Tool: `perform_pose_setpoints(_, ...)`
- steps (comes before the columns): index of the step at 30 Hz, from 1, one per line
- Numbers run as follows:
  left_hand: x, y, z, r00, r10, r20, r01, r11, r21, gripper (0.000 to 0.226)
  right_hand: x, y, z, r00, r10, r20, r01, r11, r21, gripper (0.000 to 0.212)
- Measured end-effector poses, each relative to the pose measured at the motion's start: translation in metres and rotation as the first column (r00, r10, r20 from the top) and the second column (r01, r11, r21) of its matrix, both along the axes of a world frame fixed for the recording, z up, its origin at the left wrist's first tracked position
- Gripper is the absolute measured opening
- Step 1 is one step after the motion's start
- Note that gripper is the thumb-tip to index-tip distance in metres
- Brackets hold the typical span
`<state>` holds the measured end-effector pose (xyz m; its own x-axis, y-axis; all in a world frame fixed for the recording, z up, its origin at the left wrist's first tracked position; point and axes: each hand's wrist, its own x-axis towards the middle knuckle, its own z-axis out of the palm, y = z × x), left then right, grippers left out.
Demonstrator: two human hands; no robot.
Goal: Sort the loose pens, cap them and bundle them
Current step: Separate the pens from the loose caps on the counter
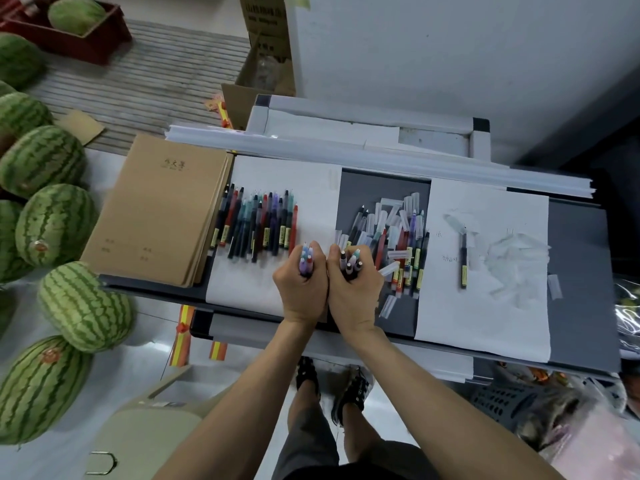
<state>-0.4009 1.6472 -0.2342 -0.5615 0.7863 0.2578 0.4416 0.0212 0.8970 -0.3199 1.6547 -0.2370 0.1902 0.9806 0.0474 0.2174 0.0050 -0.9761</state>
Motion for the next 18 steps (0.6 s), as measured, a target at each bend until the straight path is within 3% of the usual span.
perform_pose_setpoints(4,-0.004,0.008,0.016,0.989,-0.047,0.14,0.064,0.991,-0.12,0.049,-0.007,0.011,0.018,0.999,-0.002,-0.041,-0.002,0.996,-0.084,0.039)
perform_pose_setpoints(7,-0.019,0.021,0.031,0.982,-0.027,0.186,0.084,0.949,-0.305,0.048,-0.015,0.027,0.028,0.998,0.018,-0.055,-0.03,0.974,-0.224,0.039)
perform_pose_setpoints(11,-0.05,0.037,0.043,0.939,-0.009,0.345,0.197,0.833,-0.516,0.043,-0.028,0.051,0.039,0.99,0.07,-0.12,-0.124,0.836,-0.535,0.017)
perform_pose_setpoints(18,-0.092,0.067,0.054,0.965,-0.133,0.225,0.257,0.638,-0.726,0.027,-0.047,0.082,0.053,0.975,0.223,-0.009,-0.165,0.692,-0.703,0.035)
